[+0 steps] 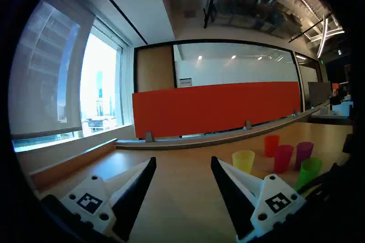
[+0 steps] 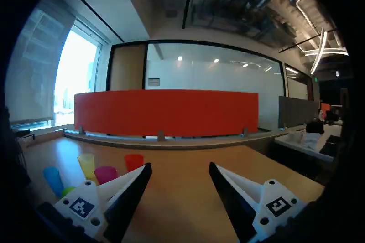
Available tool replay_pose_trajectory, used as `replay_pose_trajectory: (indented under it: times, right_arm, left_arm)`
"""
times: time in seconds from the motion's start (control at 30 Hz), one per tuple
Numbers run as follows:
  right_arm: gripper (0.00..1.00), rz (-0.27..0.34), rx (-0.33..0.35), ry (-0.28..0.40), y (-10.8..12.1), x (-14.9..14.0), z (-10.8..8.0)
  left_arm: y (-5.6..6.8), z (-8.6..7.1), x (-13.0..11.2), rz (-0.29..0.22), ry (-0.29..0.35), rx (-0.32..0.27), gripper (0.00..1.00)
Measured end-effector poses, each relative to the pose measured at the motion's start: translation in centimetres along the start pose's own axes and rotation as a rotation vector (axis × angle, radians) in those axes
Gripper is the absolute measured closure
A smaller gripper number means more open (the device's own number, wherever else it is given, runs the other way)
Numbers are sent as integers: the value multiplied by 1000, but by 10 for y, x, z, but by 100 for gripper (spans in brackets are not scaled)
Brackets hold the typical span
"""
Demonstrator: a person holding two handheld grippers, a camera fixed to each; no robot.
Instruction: Pour water
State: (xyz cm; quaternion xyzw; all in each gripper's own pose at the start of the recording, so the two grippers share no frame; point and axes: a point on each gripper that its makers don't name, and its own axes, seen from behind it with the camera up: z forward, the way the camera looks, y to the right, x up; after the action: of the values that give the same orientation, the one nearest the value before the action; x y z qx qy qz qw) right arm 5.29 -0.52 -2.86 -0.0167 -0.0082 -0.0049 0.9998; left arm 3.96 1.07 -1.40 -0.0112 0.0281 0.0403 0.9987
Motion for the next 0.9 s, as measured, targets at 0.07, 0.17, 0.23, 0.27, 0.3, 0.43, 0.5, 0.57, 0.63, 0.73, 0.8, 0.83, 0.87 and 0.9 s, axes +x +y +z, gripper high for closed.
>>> replay_pose_trajectory:
  times: [0.07, 0.17, 0.23, 0.27, 0.3, 0.43, 0.5, 0.57, 0.63, 0.73, 0.8, 0.83, 0.87, 0.9]
  right_arm:
    - [3, 0, -5, -7, 0, 0, 1]
    - [3, -5, -11, -16, 0, 0, 2]
    - [3, -10, -13, -20, -2, 0, 3]
    - [3, -13, -13, -21, -3, 0, 3]
    - [3, -15, -13, -21, -4, 1, 4]
    - [3, -16, -6, -21, -10, 2, 5]
    - [3, -15, -1, -22, -12, 3, 6]
    - [3, -16, 3, -22, -14, 5, 5]
    - [3, -20, 1, -20, -13, 8, 5]
    - [3, -25, -4, -16, -11, 10, 5]
    - [3, -26, -7, -14, -9, 11, 4]
    - [3, -25, -7, -15, -8, 11, 4]
    - [3, -24, -8, -15, -8, 11, 4]
    - [3, -23, -9, -15, -7, 11, 3]
  left_arm:
    - [-1, 1, -3, -7, 2, 7, 12]
    - [-4, 3, -9, -20, -1, 18, 12]
    - [-4, 3, -12, -27, -2, 19, 12]
    - [-4, 3, -13, -30, -3, 18, 12]
    - [-4, 4, -15, -34, -5, 17, 12]
    - [-4, 5, -23, -60, -13, 16, 12]
    - [-4, 5, -27, -75, -16, 18, 12]
    - [-4, 6, -29, -87, -18, 19, 12]
    - [-5, 6, -30, -94, -17, 18, 12]
    - [-5, 7, -30, -96, -16, 18, 12]
    - [-5, 7, -32, -93, -18, 19, 12]
    - [-5, 7, -33, -91, -20, 19, 12]
    - [-5, 8, -34, -88, -22, 20, 12]
    - [-4, 8, -34, -86, -25, 19, 12]
